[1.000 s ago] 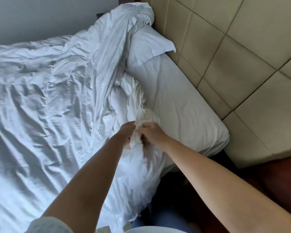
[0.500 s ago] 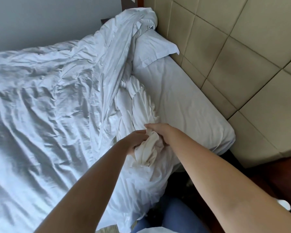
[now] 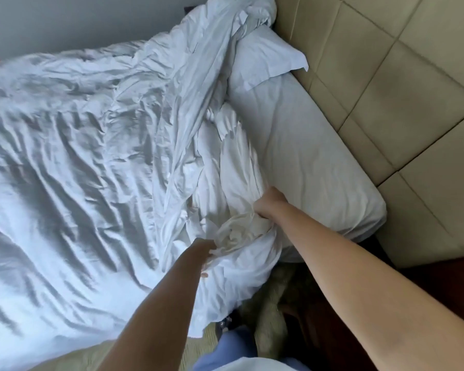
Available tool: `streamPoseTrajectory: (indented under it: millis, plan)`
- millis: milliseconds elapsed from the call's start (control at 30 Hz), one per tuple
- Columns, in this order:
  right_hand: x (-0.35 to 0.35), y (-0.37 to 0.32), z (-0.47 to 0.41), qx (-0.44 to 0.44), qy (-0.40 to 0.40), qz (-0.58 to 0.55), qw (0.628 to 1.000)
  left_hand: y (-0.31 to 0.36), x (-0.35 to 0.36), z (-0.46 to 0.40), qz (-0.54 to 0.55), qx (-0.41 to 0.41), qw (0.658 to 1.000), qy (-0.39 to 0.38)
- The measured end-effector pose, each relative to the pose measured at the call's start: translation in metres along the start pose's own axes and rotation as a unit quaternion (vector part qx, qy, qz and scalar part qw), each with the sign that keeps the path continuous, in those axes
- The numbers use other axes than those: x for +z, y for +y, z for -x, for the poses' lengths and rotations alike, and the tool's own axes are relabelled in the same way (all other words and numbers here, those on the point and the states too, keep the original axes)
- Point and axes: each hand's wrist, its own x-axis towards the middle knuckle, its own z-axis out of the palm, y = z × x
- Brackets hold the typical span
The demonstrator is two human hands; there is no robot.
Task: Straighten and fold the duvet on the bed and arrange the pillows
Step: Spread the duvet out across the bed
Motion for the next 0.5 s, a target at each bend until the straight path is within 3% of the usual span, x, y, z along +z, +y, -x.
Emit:
streamPoseTrajectory:
  millis: [100, 233, 333, 433, 500]
  plan:
    - [0.005, 0.022, 0.007, 0.007, -0.001, 0.004, 1.0, -0.013, 0.033, 0.004, 0.021, 0.05, 0.998, -0.025]
    - [0.012, 0.051, 0.026, -0.015, -0.031, 0.046, 0.998, -0.022, 0.074, 0.039, -0.067, 0.143, 0.983, -0.092]
    - [0.01, 0.062, 0.041, -0.057, -0.077, 0.004, 0.995, -0.031, 0.097, 0.071, -0.151, 0.217, 0.948, -0.175]
    - [-0.003, 0.061, 0.057, -0.068, -0.106, -0.063, 0.99, -0.036, 0.113, 0.104, -0.161, 0.232, 0.942, -0.18]
    - [-0.012, 0.06, 0.067, -0.078, -0.125, -0.063, 0.987, -0.033, 0.115, 0.118, -0.184, 0.258, 0.922, -0.223]
